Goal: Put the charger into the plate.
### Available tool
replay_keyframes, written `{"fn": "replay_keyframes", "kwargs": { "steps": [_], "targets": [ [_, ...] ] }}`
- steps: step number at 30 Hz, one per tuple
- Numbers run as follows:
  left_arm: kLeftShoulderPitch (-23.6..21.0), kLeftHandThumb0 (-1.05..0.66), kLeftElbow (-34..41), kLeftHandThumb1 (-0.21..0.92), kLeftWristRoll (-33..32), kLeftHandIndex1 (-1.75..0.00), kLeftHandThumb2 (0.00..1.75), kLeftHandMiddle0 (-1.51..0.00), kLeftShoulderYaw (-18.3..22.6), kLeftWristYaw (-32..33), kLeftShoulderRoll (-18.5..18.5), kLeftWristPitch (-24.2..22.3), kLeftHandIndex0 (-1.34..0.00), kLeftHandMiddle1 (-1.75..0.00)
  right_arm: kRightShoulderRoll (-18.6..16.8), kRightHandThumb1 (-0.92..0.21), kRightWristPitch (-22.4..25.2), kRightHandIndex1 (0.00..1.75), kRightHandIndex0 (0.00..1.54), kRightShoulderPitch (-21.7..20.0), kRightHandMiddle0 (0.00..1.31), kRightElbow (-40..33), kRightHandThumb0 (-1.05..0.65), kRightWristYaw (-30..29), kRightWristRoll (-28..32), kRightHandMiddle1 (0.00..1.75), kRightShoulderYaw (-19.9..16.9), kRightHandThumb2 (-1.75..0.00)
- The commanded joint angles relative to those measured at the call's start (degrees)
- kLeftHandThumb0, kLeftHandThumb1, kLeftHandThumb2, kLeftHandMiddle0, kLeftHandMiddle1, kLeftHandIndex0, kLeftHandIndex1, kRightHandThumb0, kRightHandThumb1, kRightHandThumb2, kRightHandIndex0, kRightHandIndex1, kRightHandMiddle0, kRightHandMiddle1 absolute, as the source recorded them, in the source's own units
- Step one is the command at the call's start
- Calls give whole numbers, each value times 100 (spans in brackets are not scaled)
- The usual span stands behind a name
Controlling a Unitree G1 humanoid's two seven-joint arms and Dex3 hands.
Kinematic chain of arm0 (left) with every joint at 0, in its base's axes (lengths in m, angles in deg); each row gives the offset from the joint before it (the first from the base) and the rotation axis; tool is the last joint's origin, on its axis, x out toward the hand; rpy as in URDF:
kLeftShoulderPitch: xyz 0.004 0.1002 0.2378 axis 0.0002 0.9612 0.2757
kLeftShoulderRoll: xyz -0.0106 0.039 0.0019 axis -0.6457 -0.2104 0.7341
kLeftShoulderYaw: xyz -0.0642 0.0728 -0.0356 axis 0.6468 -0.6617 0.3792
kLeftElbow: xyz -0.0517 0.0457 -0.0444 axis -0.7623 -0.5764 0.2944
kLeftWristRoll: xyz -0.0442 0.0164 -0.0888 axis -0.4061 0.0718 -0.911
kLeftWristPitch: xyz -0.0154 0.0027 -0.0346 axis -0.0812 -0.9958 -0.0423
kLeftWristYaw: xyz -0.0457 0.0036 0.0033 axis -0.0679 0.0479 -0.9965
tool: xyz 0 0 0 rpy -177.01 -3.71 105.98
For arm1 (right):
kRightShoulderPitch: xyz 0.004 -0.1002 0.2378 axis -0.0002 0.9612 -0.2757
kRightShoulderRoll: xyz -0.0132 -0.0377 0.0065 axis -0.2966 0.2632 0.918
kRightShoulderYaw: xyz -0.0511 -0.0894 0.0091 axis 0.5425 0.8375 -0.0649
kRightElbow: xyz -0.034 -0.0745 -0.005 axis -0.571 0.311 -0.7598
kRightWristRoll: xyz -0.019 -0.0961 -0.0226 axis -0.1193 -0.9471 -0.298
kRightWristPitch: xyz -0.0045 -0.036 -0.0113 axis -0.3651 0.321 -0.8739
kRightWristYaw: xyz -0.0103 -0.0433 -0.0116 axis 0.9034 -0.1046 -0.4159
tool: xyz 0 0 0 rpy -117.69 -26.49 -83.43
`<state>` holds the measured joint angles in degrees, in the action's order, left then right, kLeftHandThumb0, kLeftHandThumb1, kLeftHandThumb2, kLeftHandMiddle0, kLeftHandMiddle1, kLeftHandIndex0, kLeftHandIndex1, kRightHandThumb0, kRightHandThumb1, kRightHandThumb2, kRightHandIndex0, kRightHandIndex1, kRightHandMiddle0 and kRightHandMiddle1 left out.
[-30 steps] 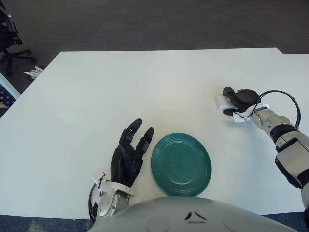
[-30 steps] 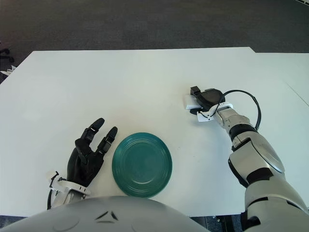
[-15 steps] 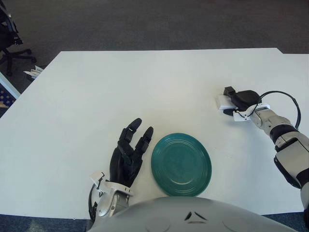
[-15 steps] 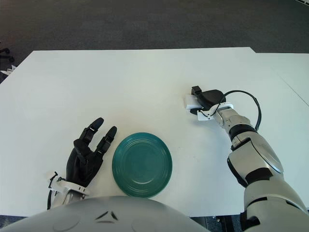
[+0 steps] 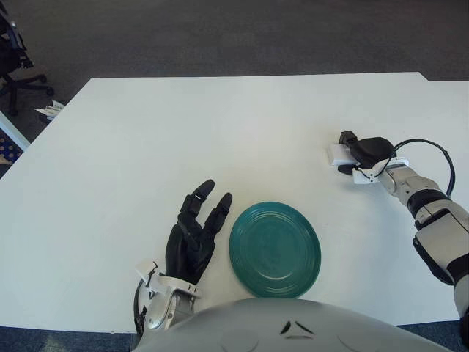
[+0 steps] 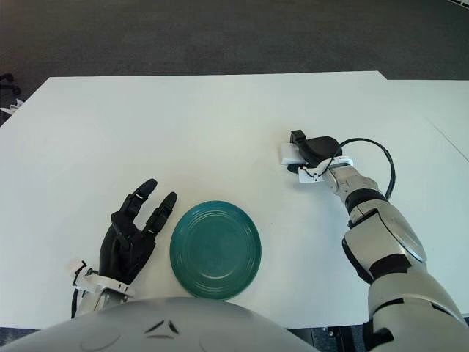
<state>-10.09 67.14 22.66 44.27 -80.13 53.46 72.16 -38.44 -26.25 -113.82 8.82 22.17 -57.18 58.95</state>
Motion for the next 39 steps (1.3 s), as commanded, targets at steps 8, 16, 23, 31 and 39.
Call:
{"fn": "replay_keyframes", "kwargs": {
  "steps": [8, 16, 23, 31, 39],
  "targets": [
    [-50, -105, -111, 92, -26, -91, 100, -61, 22, -3, 32, 17, -13, -3, 478, -64, -103, 175, 78, 239, 38, -1684, -39, 275, 402, 175, -791, -90],
    [-108, -105, -171, 92, -85, -92, 99, -62, 61, -22, 56, -6, -13, -4, 614, -53, -40, 175, 86, 592, 45, -2691, -42, 360, 331, 175, -1098, -104],
    [-145, -105, -194, 92, -92, -92, 99, -63, 88, -17, 56, -30, -13, -4, 691, -45, 77, 175, 99, 1128, 51, -3627, -44, 639, 292, 175, -1302, -114],
    [-136, -105, -193, 92, -73, -93, 98, -64, 83, 22, 96, -17, -14, -4, 848, -44, 114, 175, 99, 1805, 52, -4802, -44, 1435, 231, 175, -1362, -116],
    [-152, -104, -213, 92, -56, -93, 96, -63, 111, -2, 98, -3, -14, -4, 986, -46, -58, 175, 94, 2197, 50, -5661, -44, 1978, 135, 175, -1423, -113]
  ]
}}
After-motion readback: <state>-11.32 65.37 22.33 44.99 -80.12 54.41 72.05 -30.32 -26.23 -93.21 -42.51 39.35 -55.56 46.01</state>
